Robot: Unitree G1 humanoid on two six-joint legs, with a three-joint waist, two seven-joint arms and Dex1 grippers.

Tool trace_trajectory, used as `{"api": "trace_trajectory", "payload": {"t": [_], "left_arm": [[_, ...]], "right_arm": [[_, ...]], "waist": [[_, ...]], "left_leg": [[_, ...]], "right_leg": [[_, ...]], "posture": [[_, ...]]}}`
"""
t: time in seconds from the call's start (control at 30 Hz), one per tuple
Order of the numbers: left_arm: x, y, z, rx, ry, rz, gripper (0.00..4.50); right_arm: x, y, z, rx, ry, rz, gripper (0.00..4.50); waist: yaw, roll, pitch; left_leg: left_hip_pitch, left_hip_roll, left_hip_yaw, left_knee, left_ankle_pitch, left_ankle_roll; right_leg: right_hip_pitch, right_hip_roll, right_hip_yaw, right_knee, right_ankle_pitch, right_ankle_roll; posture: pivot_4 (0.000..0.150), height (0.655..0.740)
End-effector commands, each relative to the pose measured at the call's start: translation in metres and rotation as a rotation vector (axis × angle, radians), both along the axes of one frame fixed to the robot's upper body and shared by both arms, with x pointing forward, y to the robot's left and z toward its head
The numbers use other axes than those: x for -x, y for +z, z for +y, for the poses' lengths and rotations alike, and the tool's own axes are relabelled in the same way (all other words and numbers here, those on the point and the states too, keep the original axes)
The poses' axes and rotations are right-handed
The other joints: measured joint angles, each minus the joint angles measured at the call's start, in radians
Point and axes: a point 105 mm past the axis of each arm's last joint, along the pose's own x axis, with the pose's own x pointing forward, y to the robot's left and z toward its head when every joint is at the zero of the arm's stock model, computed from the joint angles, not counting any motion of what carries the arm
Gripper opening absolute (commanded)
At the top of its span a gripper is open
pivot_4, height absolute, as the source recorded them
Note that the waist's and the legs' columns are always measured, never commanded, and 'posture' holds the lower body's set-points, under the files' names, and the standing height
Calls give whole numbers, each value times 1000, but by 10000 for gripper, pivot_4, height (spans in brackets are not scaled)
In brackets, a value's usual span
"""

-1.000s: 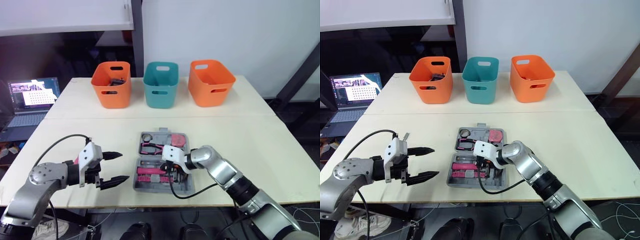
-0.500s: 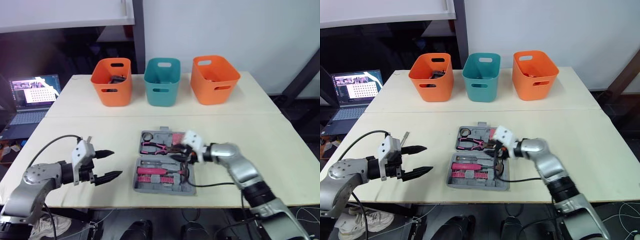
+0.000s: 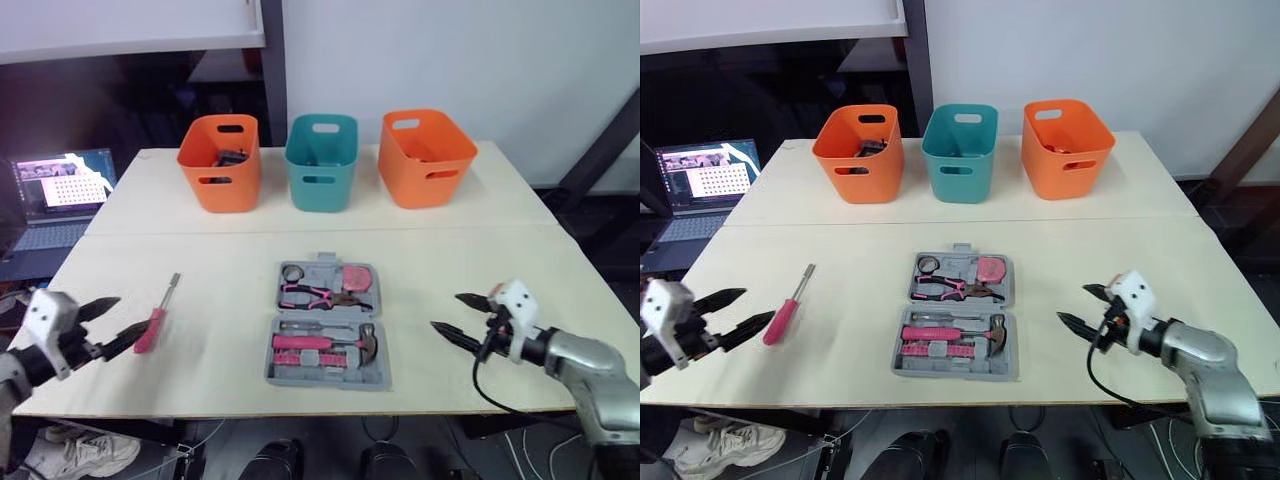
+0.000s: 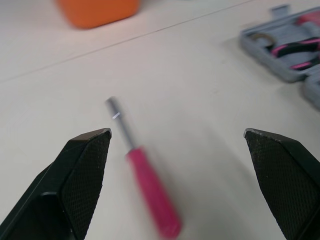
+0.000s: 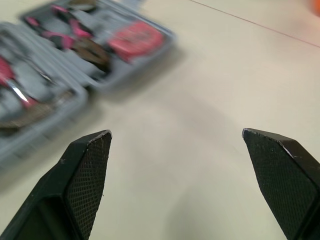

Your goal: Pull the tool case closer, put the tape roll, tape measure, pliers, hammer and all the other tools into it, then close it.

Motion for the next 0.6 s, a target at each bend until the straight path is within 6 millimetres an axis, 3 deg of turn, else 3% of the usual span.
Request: {"api": "trace_trajectory", "payload": {"t": [0.03, 0.13, 0.27, 0.33, 0.43, 0.6], "left_arm": [[17, 7, 35, -20, 128, -29, 45000], [27, 2, 50, -11, 188, -15, 45000], [28, 1, 49, -11, 177, -14, 45000], [27, 0, 44, -14, 152, -10, 45000], [27, 1, 38, -15, 130, -8, 45000], [21, 19, 17, -3, 99, -56, 45000]], "right_arm": [[5, 12, -31, 3, -98, -64, 44450], [7, 12, -36, -10, -116, -64, 44450], [0, 18, -29, -47, -102, -71, 44450], [-7, 30, -20, -93, -71, -81, 44450], [-15, 46, 0, -123, 18, -77, 44450], [-21, 80, 69, -131, 314, -31, 44450]], "waist": [[0, 0, 0], [-1, 0, 0], [-1, 0, 0], [-3, 0, 0], [-5, 1, 1], [-3, 1, 2]], "left_leg": [[0, 0, 0, 0, 0, 0], [0, 0, 0, 0, 0, 0], [0, 1, 0, 0, -1, -2], [0, 1, 0, 0, -1, -2], [0, 1, 0, 0, -1, -1], [-1, 1, 0, 0, 0, 0]], "right_leg": [[0, 0, 0, 0, 0, 0], [0, 0, 0, 1, 0, 0], [0, 0, 0, 1, 0, 0], [0, 0, 0, 1, 0, 0], [0, 0, 1, 1, 0, 0], [-2, 0, 1, 1, 0, 0]], "posture": [[1500, 7400], [1500, 7400], [1500, 7400], [1500, 7400], [1500, 7400], [1500, 7400]]}}
